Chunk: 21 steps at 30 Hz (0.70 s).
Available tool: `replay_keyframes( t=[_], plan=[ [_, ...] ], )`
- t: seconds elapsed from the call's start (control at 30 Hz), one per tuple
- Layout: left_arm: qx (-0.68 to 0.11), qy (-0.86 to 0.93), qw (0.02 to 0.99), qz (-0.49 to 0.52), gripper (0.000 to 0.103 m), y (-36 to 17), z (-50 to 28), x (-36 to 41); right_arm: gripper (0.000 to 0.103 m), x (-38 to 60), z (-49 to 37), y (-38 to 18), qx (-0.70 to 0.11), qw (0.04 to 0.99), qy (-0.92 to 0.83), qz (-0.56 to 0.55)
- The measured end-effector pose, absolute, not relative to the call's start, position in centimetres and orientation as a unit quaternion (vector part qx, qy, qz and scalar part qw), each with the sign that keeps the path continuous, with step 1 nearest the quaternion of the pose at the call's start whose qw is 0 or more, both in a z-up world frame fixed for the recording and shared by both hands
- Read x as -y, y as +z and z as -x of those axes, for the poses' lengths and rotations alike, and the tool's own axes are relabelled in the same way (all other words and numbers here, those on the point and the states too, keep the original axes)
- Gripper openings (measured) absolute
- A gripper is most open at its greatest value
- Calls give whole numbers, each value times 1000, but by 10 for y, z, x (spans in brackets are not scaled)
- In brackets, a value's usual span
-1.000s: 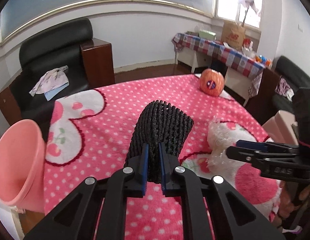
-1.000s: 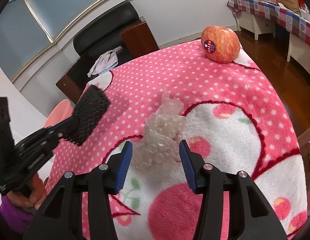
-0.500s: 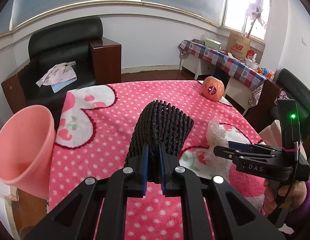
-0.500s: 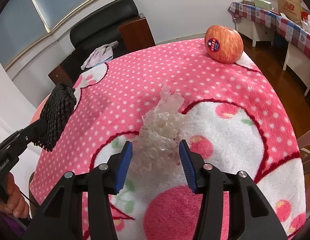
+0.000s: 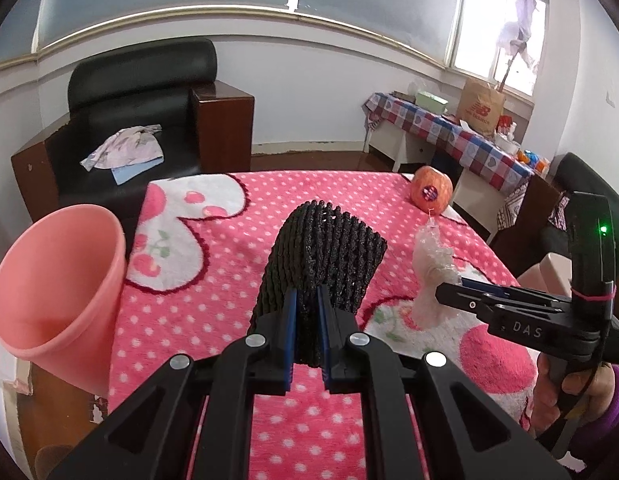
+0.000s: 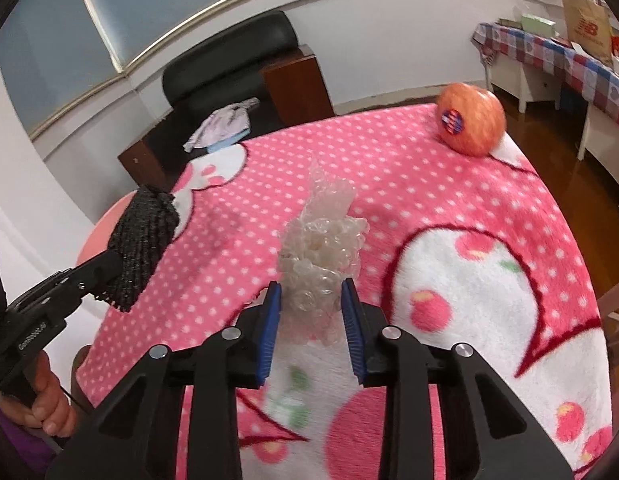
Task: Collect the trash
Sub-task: 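Carry the mesh pad and bubble wrap over the pink bin and open both grippers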
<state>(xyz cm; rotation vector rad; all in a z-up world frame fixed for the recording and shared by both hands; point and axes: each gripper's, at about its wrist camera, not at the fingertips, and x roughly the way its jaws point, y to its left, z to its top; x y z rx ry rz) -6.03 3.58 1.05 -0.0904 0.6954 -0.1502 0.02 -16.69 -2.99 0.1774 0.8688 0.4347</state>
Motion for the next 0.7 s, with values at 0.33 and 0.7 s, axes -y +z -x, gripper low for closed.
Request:
replay_keyframes(
  t=[0.33,0.7],
  plan=[
    [-304,-7,951,54,9,26,71,-81,31,104,-10,-9,-400,865,290,-85],
    [-269,108,955,61,9,40,87,-163,31,-1,-31,22,-376,838,390,-64]
  ],
)
